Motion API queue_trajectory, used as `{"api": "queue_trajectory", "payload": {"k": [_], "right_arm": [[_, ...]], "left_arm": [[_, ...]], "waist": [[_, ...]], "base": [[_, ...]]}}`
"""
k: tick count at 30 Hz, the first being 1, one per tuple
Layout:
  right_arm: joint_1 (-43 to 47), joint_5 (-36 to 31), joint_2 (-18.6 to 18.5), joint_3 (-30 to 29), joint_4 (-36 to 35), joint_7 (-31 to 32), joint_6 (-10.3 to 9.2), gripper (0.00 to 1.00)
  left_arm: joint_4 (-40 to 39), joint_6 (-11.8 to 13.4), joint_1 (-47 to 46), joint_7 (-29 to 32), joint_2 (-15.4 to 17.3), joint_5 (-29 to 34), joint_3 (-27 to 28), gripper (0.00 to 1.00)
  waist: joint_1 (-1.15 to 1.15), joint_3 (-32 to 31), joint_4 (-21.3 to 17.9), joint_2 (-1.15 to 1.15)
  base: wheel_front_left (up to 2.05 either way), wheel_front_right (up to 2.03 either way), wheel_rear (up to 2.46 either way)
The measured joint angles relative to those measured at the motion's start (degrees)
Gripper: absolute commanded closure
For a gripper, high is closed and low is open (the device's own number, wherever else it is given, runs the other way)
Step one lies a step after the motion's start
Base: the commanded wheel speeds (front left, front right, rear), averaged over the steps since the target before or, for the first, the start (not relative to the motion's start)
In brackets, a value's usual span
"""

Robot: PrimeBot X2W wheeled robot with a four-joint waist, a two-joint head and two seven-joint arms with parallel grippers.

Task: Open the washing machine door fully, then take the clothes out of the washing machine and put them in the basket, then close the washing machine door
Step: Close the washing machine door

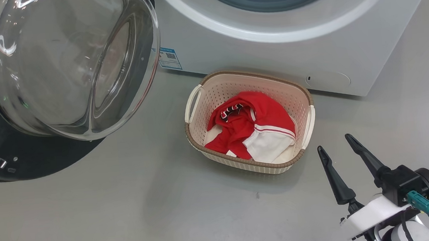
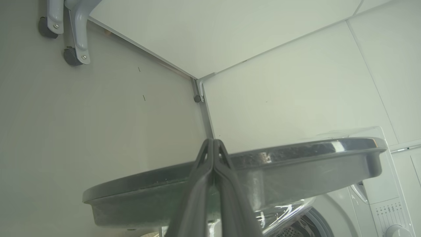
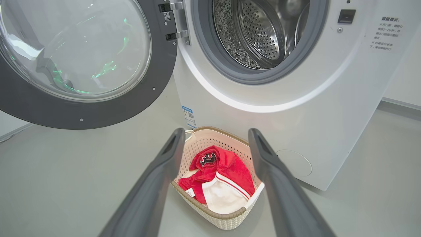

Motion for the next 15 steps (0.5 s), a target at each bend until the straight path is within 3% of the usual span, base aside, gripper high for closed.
{"api": "queue_trajectory", "payload": {"k": [15], "right_arm": [[-0.1,0.0,-0.6,-0.2,-0.6,0.4,0.25,0.00]], "left_arm": [[2.8,-2.9,-0.8,7.6,1.1,-4.1,-0.9,1.00]], "waist": [[0.00,1.0,0.1,0.00]], "base": [[0.00,0.00,0.00]]}}
